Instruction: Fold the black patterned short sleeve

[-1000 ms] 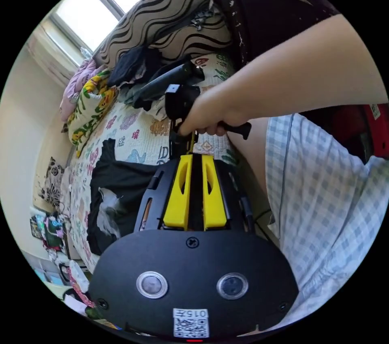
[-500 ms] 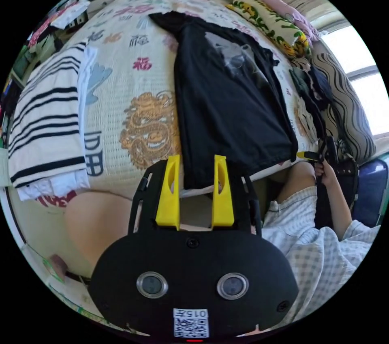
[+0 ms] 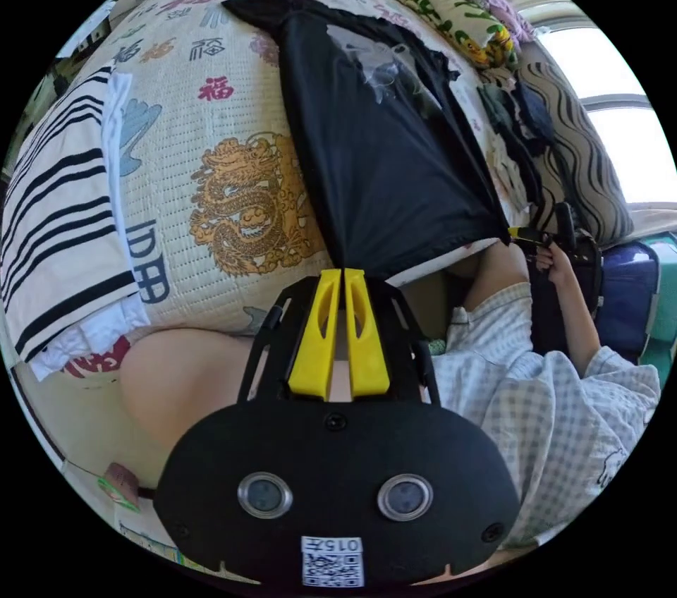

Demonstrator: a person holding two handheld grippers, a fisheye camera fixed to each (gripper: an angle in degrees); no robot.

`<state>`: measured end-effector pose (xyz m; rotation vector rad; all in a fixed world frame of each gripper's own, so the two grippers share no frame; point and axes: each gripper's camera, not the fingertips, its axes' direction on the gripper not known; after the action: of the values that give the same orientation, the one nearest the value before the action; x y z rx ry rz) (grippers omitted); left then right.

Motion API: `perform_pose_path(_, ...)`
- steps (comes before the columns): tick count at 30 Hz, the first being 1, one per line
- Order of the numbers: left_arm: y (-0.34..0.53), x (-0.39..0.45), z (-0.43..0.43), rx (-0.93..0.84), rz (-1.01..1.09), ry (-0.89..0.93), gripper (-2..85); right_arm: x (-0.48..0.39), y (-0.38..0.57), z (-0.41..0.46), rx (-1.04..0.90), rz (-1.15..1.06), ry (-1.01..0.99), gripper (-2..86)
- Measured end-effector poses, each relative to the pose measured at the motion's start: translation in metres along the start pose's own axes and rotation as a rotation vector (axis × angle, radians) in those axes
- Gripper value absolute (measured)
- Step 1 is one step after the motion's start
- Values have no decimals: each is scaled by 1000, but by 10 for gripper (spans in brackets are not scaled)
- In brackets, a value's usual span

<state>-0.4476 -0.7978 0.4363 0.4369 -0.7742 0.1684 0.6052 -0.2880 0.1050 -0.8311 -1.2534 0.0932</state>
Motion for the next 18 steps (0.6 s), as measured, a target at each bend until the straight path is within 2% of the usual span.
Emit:
perform_pose_path(5, 9, -6, -46, 8, 5, -72, -5, -33, 20, -10, -82, -53, 90, -3)
perform_pose_path(8, 11, -7, -54, -24, 20, -118, -4, -46, 31, -3, -132, -65, 160, -3)
perform_pose_path(12, 4, -12, -44, -70, 11, -133, 1, -50, 37, 4, -139, -27, 159, 1)
perform_pose_path(18, -8, -31, -8, -269, -27, -193, 31, -53, 37, 13, -228, 16, 184, 37)
